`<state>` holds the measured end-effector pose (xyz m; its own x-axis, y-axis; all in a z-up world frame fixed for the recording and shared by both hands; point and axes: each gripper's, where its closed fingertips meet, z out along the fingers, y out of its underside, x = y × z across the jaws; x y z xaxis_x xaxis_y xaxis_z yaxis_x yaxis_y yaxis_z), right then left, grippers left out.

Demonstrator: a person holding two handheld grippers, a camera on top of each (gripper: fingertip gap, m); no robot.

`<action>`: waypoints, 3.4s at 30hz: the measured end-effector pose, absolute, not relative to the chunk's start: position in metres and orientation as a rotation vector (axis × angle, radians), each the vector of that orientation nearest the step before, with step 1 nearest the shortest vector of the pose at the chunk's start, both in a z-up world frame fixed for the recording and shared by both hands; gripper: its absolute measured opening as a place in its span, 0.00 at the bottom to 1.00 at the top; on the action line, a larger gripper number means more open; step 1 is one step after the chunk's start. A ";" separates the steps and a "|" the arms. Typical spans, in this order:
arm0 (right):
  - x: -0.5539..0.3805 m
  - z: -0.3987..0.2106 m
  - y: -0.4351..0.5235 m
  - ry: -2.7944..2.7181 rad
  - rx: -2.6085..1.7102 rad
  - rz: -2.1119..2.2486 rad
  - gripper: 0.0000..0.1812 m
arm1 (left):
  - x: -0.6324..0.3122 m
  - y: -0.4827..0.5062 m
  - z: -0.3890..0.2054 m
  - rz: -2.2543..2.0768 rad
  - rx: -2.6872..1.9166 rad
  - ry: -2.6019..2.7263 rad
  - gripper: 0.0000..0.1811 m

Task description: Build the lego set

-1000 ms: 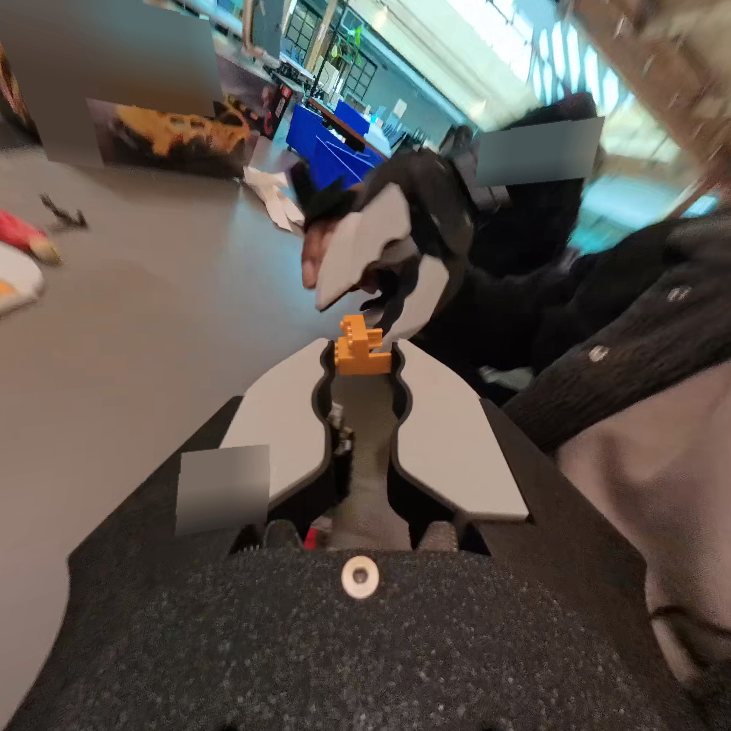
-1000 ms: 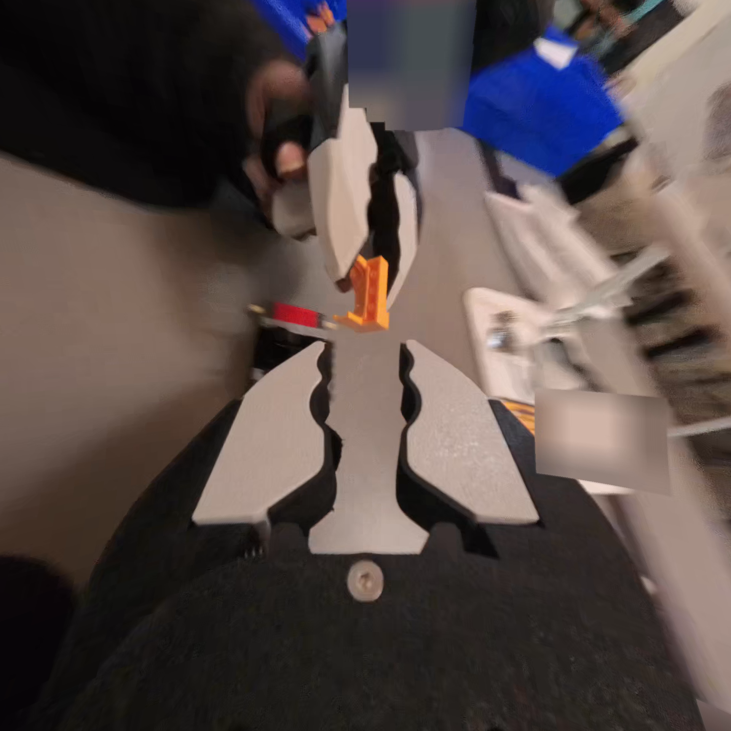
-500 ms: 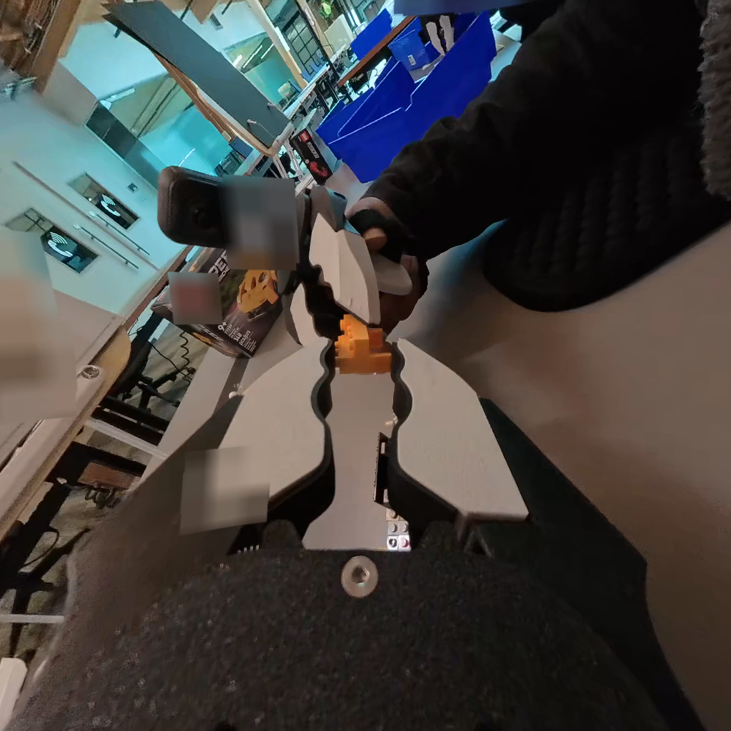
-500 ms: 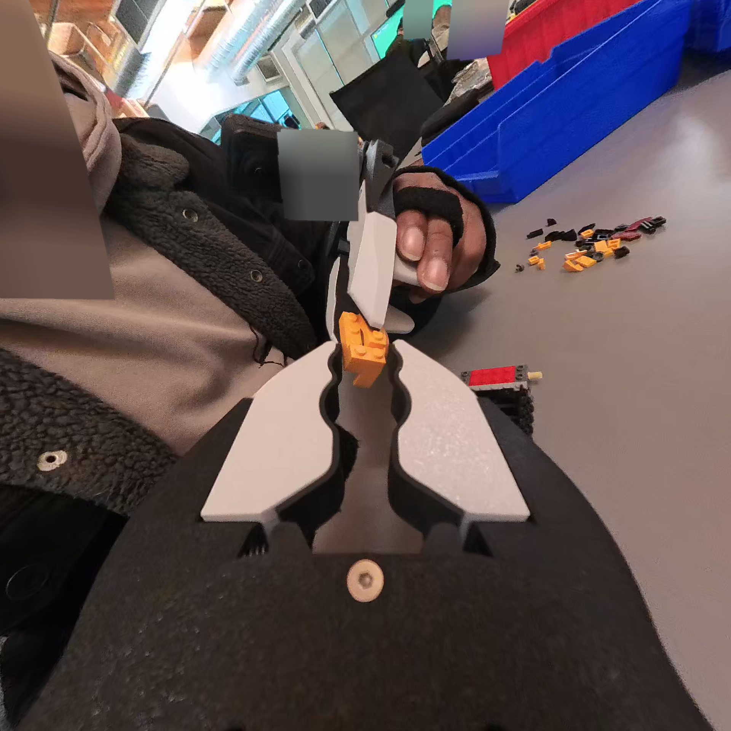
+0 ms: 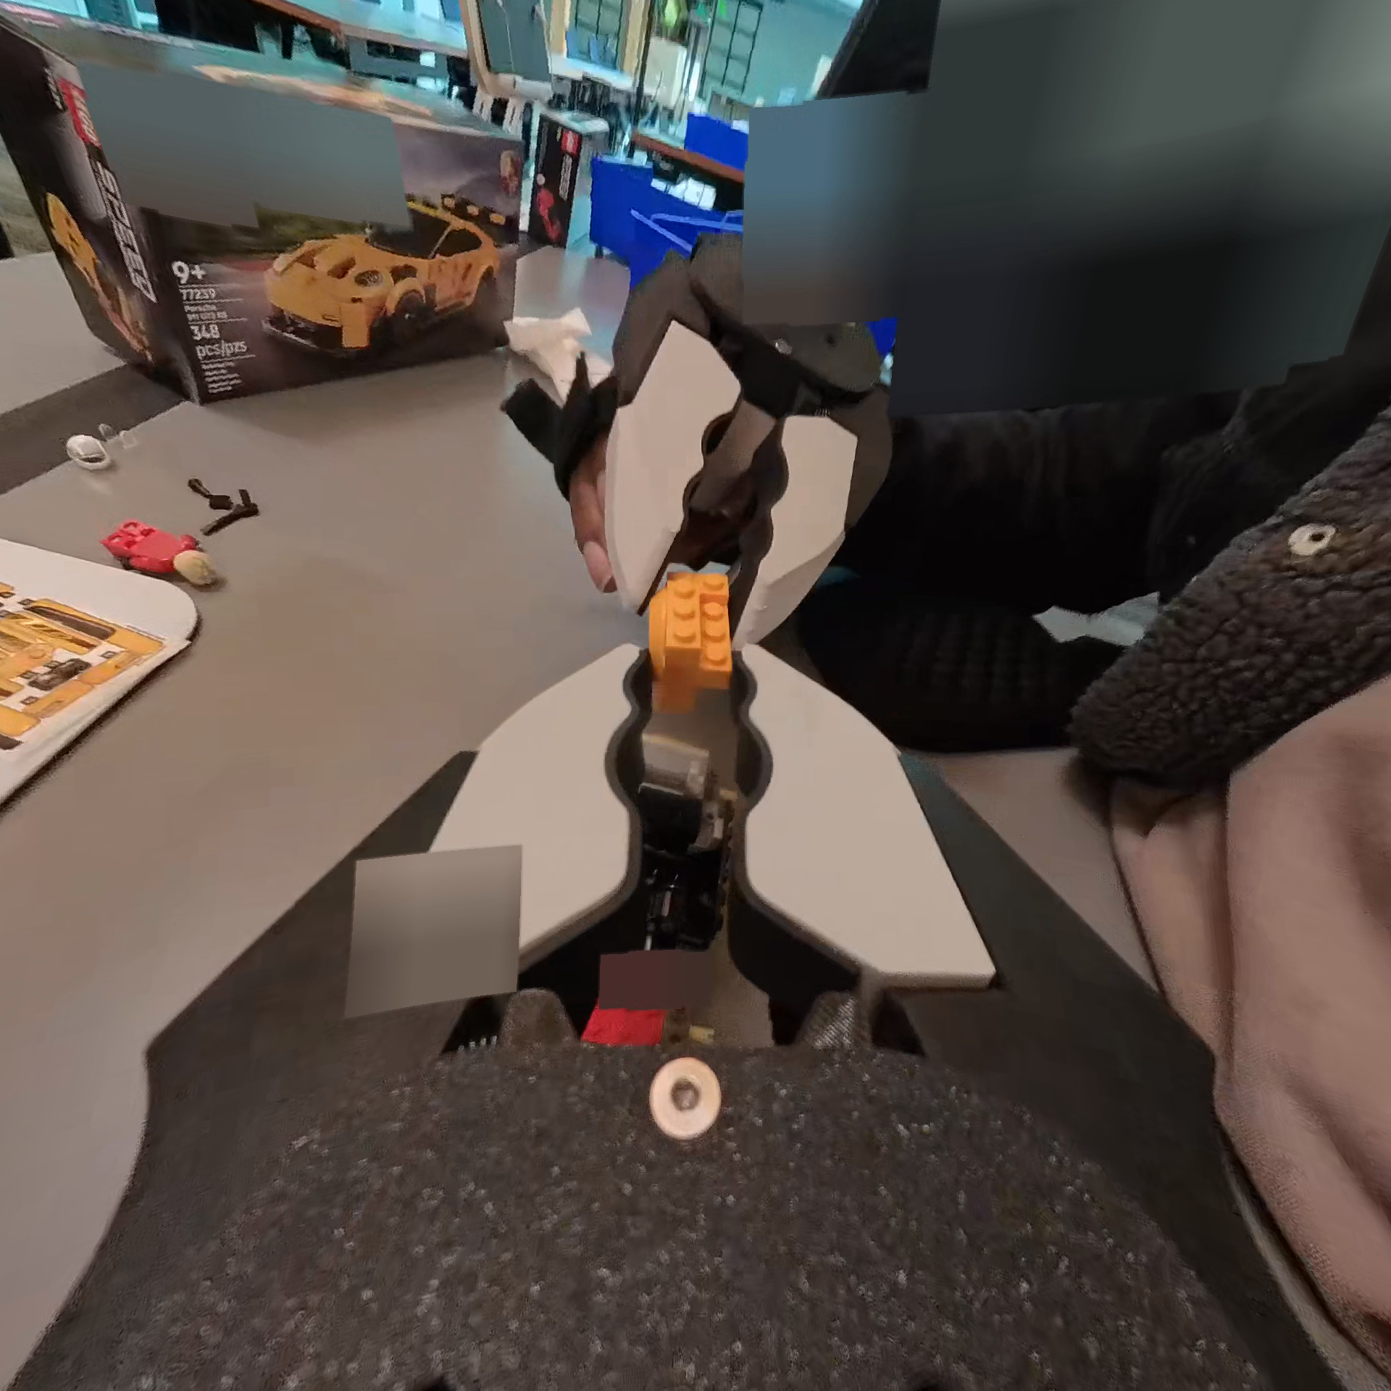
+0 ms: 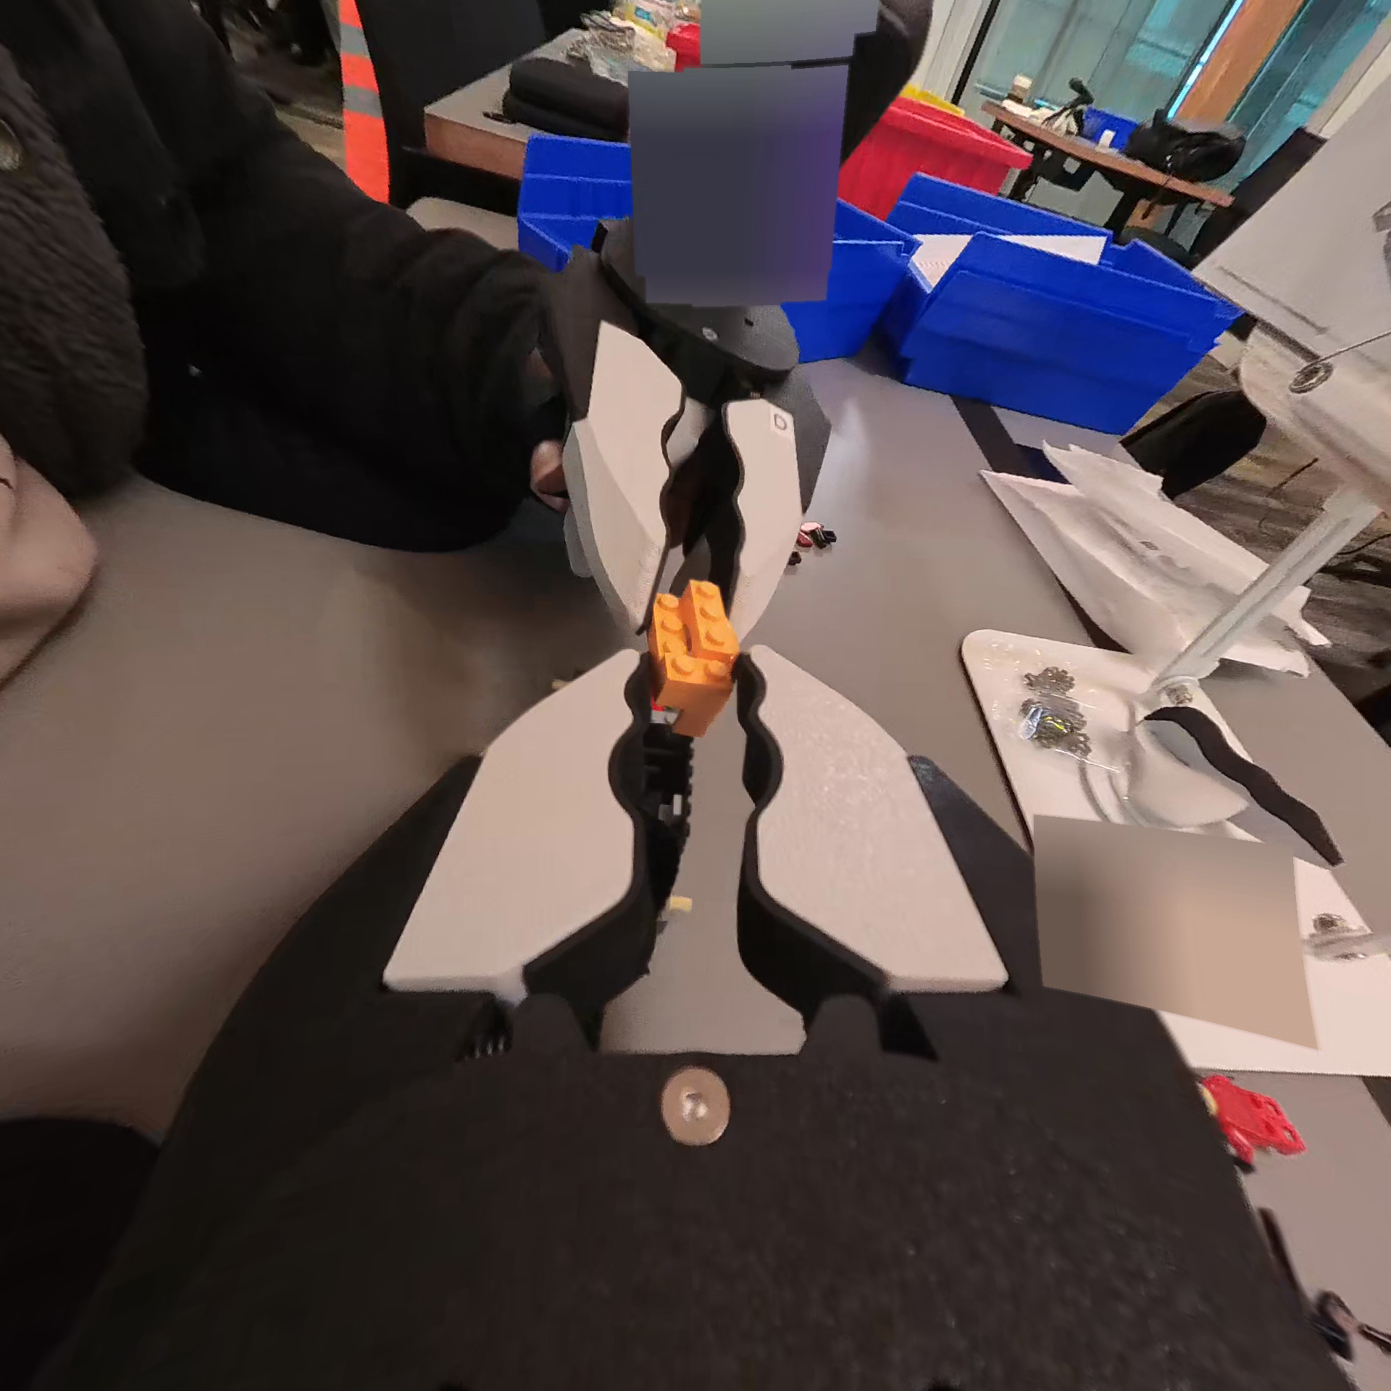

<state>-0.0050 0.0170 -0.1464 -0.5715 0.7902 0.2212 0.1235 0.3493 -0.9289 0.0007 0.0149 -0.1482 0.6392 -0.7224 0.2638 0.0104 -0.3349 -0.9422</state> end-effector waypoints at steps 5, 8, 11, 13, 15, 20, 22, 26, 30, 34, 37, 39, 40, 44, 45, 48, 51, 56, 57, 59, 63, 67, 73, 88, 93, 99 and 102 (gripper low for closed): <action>0.001 -0.159 0.018 -2.062 -0.873 1.239 0.14 | 0.000 0.014 -0.160 -0.694 -1.805 0.701 0.11; 0.007 -0.164 0.023 -2.155 -0.925 1.253 0.17 | -0.002 0.016 -0.163 -0.621 -1.810 0.765 0.11; 0.008 -0.168 0.025 -2.207 -0.950 1.284 0.16 | 0.000 0.019 -0.171 -0.560 -1.820 0.834 0.11; 0.007 -0.170 0.025 -2.219 -0.951 1.325 0.14 | 0.002 0.020 -0.175 -0.544 -1.823 0.858 0.11; 0.007 -0.173 0.025 -2.232 -0.957 1.349 0.13 | 0.003 0.021 -0.177 -0.531 -1.815 0.876 0.11; 0.004 -0.180 0.025 -2.227 -0.958 1.391 0.11 | 0.002 0.023 -0.180 -0.525 -1.814 0.879 0.11; 0.002 -0.179 0.028 -2.204 -0.977 1.393 0.11 | -0.002 0.025 -0.181 -0.532 -1.835 0.848 0.12; 0.003 -0.184 0.056 -2.167 -1.074 1.285 0.11 | -0.012 0.011 -0.201 -0.632 -2.034 0.830 0.37; 0.004 -0.186 0.072 -2.148 -1.124 1.225 0.11 | -0.004 -0.003 -0.224 -0.639 -2.166 0.905 0.46; 0.009 -0.197 0.067 -2.227 -1.132 1.169 0.11 | -0.004 -0.003 -0.249 -0.478 -2.248 1.021 0.36; 0.012 -0.204 0.063 -2.273 -1.144 1.145 0.11 | -0.007 0.001 -0.248 -0.309 -2.182 1.110 0.35; 0.014 -0.204 0.060 -2.293 -1.128 1.122 0.11 | -0.009 0.004 -0.247 -0.211 -2.152 1.133 0.35; 0.015 -0.204 0.057 -2.305 -1.113 1.113 0.11 | -0.010 0.006 -0.246 -0.165 -2.127 1.145 0.35; 0.018 -0.204 0.051 -2.337 -1.037 1.027 0.11 | -0.013 0.010 -0.242 -0.026 -2.033 1.177 0.35; 0.018 -0.205 0.050 -2.343 -1.019 1.004 0.11 | -0.013 0.012 -0.240 0.008 -2.004 1.187 0.35; 0.019 -0.210 0.051 -2.351 -0.968 0.910 0.11 | -0.015 0.014 -0.238 0.062 -1.953 1.200 0.35; 0.019 -0.211 0.054 -2.336 -0.948 0.841 0.11 | -0.015 0.015 -0.238 0.061 -1.926 1.204 0.35; 0.020 -0.213 0.054 -2.351 -0.935 0.787 0.11 | -0.015 0.015 -0.237 0.078 -1.915 1.216 0.35; 0.019 -0.212 0.054 -2.349 -0.928 0.785 0.11 | -0.014 0.015 -0.237 0.086 -1.910 1.221 0.35; 0.019 -0.214 0.054 -2.352 -0.923 0.767 0.11 | -0.014 0.015 -0.237 0.091 -1.904 1.224 0.35; 0.021 -0.215 0.052 -2.371 -0.889 0.746 0.12 | -0.014 0.016 -0.235 0.118 -1.879 1.238 0.35; 0.022 -0.215 0.050 -2.379 -0.880 0.749 0.12 | -0.013 0.016 -0.234 0.162 -1.843 1.261 0.35; 0.024 -0.216 0.049 -2.392 -0.891 0.774 0.14 | -0.012 0.017 -0.232 0.197 -1.793 1.286 0.35; 0.024 -0.209 0.041 -2.386 -0.909 0.866 0.15 | -0.012 0.017 -0.230 0.242 -1.759 1.313 0.35; 0.019 -0.207 0.042 -2.363 -1.006 0.946 0.10 | -0.012 0.018 -0.229 0.260 -1.744 1.321 0.35; 0.017 -0.207 0.041 -2.382 -1.028 0.899 0.07 | -0.012 0.017 -0.229 0.274 -1.729 1.334 0.35; 0.017 -0.208 0.041 -2.411 -1.052 0.841 0.07 | -0.012 0.017 -0.229 0.266 -1.731 1.335 0.35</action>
